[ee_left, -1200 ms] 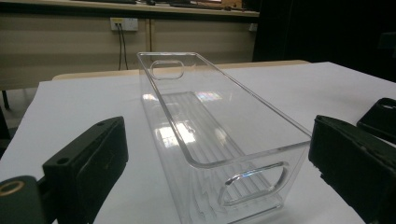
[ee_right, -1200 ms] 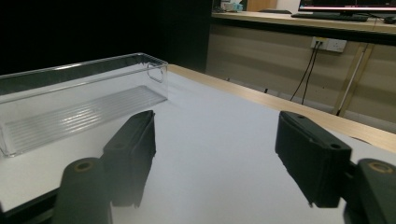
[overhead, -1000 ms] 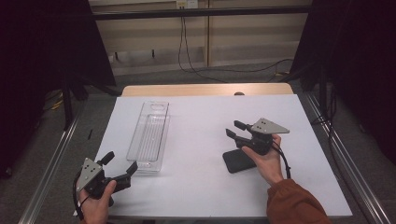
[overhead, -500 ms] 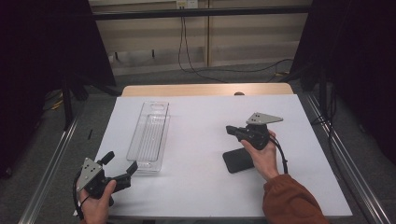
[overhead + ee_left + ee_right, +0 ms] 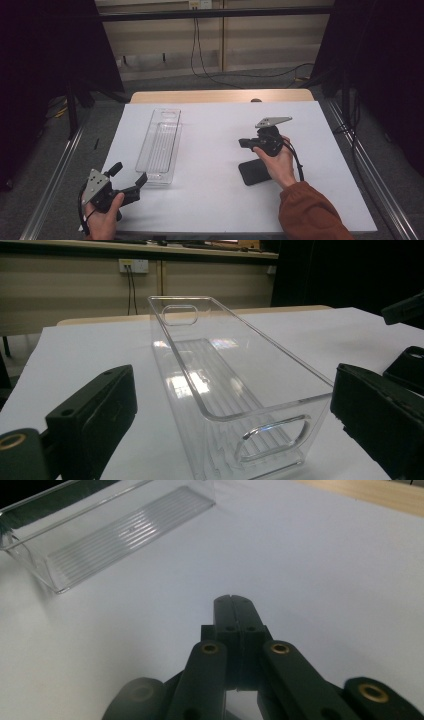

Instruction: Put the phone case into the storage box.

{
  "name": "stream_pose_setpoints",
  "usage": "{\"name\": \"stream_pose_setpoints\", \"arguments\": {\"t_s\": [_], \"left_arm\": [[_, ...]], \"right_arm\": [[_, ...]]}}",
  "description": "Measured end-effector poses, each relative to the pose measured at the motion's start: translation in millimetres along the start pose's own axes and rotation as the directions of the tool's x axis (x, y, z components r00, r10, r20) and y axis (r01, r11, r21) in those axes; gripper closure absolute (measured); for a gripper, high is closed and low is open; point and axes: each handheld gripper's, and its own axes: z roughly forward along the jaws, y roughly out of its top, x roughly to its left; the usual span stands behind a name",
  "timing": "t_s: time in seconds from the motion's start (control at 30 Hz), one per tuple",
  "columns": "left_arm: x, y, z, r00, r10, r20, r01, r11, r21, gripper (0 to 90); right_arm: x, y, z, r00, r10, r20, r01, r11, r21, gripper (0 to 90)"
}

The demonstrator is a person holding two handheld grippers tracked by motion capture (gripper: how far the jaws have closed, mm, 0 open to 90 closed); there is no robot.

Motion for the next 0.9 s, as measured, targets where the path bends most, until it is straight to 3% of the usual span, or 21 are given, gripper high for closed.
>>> {"name": "stream_pose_setpoints", "arguments": {"t_s": [0.33, 0.47, 0.63, 0.9], "left_arm": [[-1.8, 0.8, 2.0, 1.0000, 0.003, 0.007, -0.003, 1.0000, 0.002, 4.7], [-0.7, 0.4, 1.7, 1.0000, -0.001, 0.002, 0.001, 1.0000, 0.003, 4.7], [-0.3, 0.4, 1.7, 1.0000, -0.004, 0.003, 0.004, 1.0000, 0.002, 4.7], [-0.2, 0.3, 2.0, 1.0000, -0.003, 0.002, 0.003, 1.0000, 0.005, 4.7]], "right_arm": [[-4.3, 4.0, 9.9, 0.9987, 0.047, -0.021, -0.044, 0.9907, 0.129, 90.0], [-2.8, 3.1, 13.8, 0.9988, 0.041, -0.028, -0.036, 0.9858, 0.164, 90.0], [-4.0, 2.9, 18.3, 0.9978, 0.061, -0.027, -0.053, 0.9719, 0.229, 90.0], [-8.8, 0.5, 26.8, 0.9951, 0.096, -0.024, -0.083, 0.9414, 0.327, 90.0]]}}
